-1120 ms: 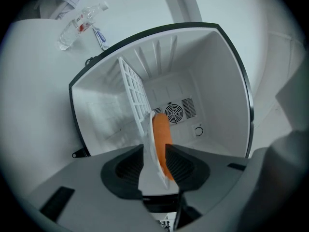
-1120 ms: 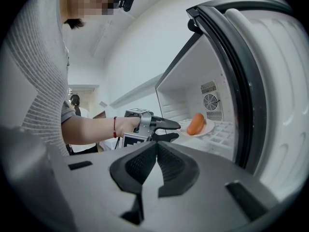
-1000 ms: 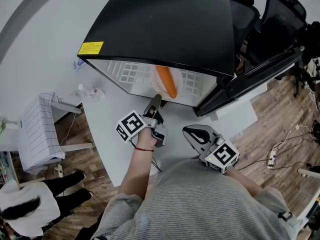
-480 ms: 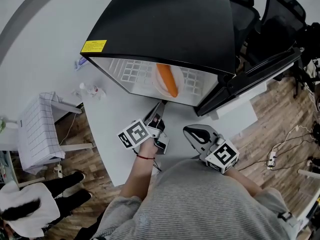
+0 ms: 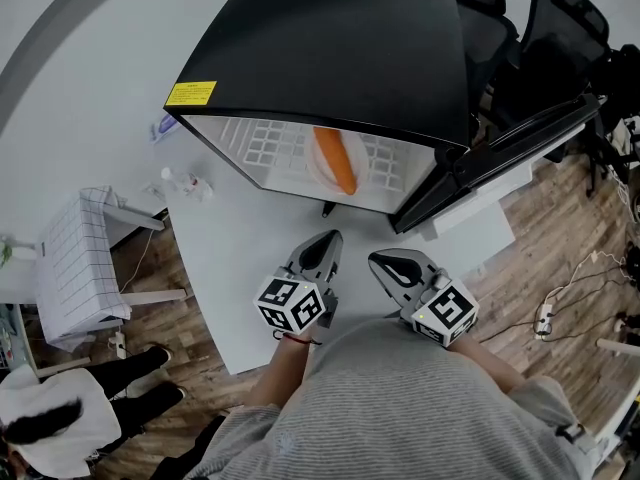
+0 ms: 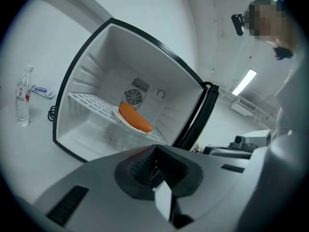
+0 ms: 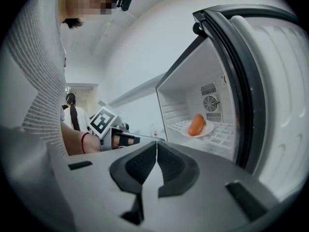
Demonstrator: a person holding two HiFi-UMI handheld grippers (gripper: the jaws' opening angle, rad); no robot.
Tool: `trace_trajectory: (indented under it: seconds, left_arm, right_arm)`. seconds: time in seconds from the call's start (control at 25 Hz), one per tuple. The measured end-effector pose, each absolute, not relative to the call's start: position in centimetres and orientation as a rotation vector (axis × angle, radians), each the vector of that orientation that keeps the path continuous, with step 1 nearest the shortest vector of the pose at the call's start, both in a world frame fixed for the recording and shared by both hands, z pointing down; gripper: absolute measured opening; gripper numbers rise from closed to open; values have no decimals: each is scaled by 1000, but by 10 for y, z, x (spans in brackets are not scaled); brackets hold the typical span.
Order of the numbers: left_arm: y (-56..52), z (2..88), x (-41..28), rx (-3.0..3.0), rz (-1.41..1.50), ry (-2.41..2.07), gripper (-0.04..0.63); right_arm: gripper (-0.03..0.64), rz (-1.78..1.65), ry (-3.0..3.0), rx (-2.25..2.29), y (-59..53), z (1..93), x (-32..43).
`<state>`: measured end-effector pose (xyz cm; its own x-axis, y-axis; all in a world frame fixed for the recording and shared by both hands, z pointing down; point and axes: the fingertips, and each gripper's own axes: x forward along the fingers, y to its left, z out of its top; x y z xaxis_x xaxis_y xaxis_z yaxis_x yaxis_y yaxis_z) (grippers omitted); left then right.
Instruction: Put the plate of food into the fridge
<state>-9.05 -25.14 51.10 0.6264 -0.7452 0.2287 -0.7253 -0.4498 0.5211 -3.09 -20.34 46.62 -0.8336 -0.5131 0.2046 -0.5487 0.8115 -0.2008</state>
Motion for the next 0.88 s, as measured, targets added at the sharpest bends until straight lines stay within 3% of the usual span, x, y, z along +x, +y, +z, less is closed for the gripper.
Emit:
trace_trajectory:
  seconds: [0.88]
  left_arm:
    - [-194, 508, -73, 2432, 113, -1150, 11]
  right_arm:
    - [14, 285, -2851, 835, -180, 460, -44]
